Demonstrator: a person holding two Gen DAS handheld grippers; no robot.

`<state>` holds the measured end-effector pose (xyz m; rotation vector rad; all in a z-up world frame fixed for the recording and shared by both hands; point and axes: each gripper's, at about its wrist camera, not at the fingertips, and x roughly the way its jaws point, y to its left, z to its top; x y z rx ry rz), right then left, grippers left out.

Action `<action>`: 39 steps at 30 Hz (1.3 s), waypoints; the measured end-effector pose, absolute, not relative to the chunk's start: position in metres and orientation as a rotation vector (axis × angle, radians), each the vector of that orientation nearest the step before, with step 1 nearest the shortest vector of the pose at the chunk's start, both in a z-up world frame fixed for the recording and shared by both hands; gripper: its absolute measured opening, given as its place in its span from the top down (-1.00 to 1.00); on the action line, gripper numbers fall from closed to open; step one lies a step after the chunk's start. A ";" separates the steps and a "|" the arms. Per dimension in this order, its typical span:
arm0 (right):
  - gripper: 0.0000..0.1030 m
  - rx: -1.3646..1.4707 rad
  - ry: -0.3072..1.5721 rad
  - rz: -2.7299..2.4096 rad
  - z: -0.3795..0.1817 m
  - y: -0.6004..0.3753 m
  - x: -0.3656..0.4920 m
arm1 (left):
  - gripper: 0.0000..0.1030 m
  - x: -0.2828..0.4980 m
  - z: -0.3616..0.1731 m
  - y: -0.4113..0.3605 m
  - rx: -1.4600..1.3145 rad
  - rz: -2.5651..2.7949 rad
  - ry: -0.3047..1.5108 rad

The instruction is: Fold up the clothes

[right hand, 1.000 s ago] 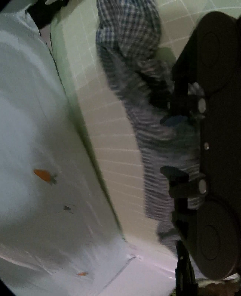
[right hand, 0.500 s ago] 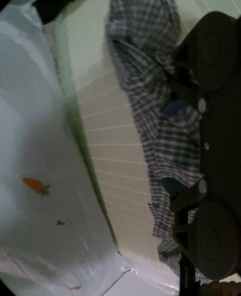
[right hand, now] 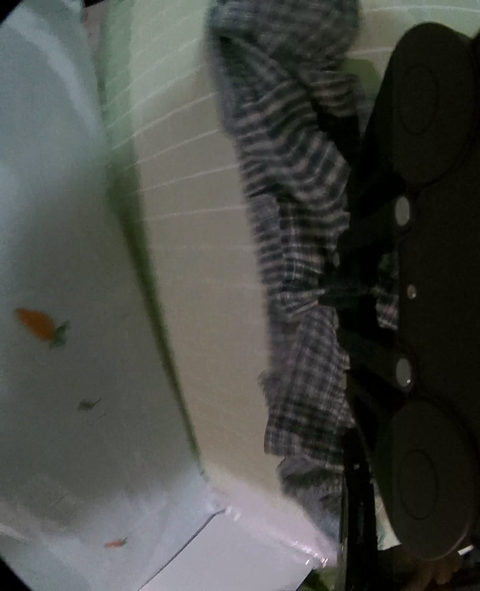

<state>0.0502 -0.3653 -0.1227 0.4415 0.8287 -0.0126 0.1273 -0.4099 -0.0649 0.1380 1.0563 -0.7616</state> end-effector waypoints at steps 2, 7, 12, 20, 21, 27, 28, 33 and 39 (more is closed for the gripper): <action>0.96 0.425 0.779 0.015 -0.105 -0.367 0.060 | 0.89 0.142 -0.043 -0.419 0.122 -0.779 0.982; 0.96 0.333 0.615 0.017 -0.054 -0.393 0.141 | 0.63 0.208 -0.003 -0.485 0.093 -0.725 0.761; 0.40 0.215 0.598 -0.118 -0.034 -0.408 0.238 | 0.12 0.247 0.005 -0.504 0.059 -0.589 0.767; -0.20 0.323 0.655 -0.243 -0.081 -0.397 0.135 | -0.45 0.166 -0.069 -0.414 0.111 -0.403 0.974; -0.20 0.335 0.689 -0.259 -0.093 -0.392 0.117 | -0.45 0.152 -0.076 -0.403 0.083 -0.385 1.018; -0.24 0.412 0.844 -0.277 -0.137 -0.352 0.050 | -0.45 0.077 -0.101 -0.355 0.018 -0.304 1.132; -0.28 0.404 0.861 -0.274 -0.140 -0.343 0.044 | -0.45 0.068 -0.102 -0.347 0.017 -0.298 1.140; -0.45 0.379 0.882 -0.259 -0.137 -0.293 0.019 | -0.45 0.044 -0.100 -0.311 0.064 -0.302 1.158; -0.45 0.402 0.873 -0.236 -0.136 -0.231 0.006 | -0.46 0.044 -0.104 -0.275 0.165 -0.359 1.172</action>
